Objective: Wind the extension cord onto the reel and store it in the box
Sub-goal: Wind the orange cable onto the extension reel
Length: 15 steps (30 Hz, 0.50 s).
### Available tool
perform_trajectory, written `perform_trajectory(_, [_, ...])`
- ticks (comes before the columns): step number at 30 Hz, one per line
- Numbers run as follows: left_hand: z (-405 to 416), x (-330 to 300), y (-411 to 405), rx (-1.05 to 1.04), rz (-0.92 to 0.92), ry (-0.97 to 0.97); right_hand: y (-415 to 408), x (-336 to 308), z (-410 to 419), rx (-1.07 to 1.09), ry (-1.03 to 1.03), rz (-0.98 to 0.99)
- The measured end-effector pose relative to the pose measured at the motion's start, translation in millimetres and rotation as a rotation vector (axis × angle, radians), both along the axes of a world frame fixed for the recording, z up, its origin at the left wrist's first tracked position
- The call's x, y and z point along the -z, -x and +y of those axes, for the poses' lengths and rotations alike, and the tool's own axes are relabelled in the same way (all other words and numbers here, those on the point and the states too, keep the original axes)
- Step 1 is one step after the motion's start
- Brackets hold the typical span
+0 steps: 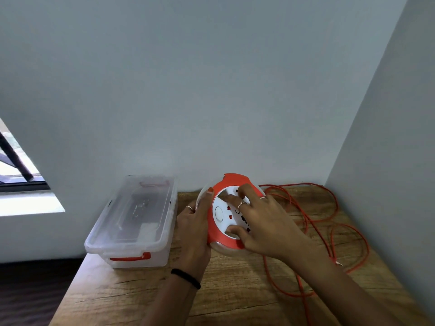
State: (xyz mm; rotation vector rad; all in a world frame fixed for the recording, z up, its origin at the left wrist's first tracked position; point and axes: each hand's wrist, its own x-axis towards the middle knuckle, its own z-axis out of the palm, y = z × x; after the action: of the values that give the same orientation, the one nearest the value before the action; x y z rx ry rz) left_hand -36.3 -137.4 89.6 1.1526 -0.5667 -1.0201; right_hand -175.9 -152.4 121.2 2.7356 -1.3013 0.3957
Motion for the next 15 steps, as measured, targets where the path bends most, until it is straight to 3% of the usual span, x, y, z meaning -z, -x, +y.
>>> perform_trajectory(15, [-2, -2, 12, -0.029, 0.099, -0.019, -32, -4, 10, 0.387, -0.186, -0.34])
